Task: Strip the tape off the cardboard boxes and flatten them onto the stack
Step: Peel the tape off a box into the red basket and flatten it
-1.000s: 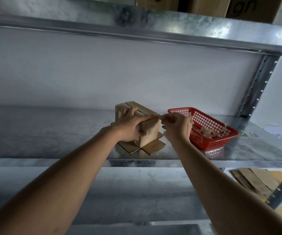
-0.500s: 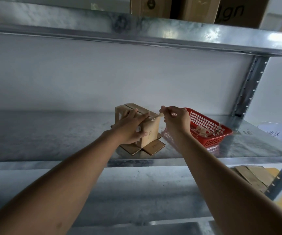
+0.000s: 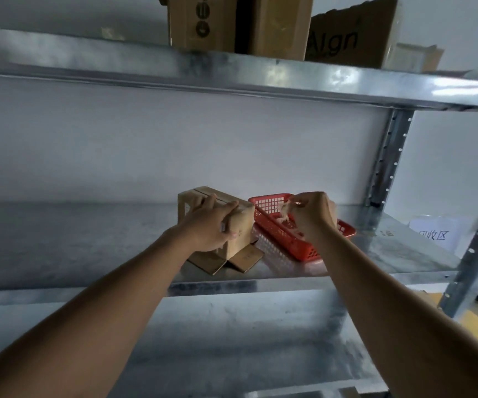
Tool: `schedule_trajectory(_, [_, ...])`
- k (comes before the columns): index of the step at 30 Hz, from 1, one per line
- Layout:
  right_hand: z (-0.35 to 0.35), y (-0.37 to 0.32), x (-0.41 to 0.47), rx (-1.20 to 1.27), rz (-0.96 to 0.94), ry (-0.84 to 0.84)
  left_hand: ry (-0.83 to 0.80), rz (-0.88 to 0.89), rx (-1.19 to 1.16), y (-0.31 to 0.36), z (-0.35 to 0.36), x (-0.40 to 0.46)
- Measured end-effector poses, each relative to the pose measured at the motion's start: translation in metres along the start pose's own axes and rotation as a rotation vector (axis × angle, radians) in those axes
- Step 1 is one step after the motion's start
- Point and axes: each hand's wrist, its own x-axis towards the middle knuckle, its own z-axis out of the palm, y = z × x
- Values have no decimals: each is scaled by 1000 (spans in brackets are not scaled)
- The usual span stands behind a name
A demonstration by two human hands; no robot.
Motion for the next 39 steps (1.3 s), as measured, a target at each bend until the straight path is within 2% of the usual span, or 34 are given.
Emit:
schedule_trajectory(3, [-5, 21, 11, -144, -25, -164, -2, -53, -16, 19, -1, -1])
schedule_trajectory(14, [-10, 69, 37, -320, -70, -268, 34, -203, -45, 48, 15, 1])
schedule_trajectory(20, [-10, 70, 46, -281, -119, -300, 30, -223, -20, 57, 11, -6])
schedule_trajectory(27, [-12, 73, 49, -227, -139, -261, 23, -236, -20, 59, 12, -5])
schedule_trajectory(39, [1, 70, 64, -307, -116, -455, 22, -242, -45, 56, 13, -1])
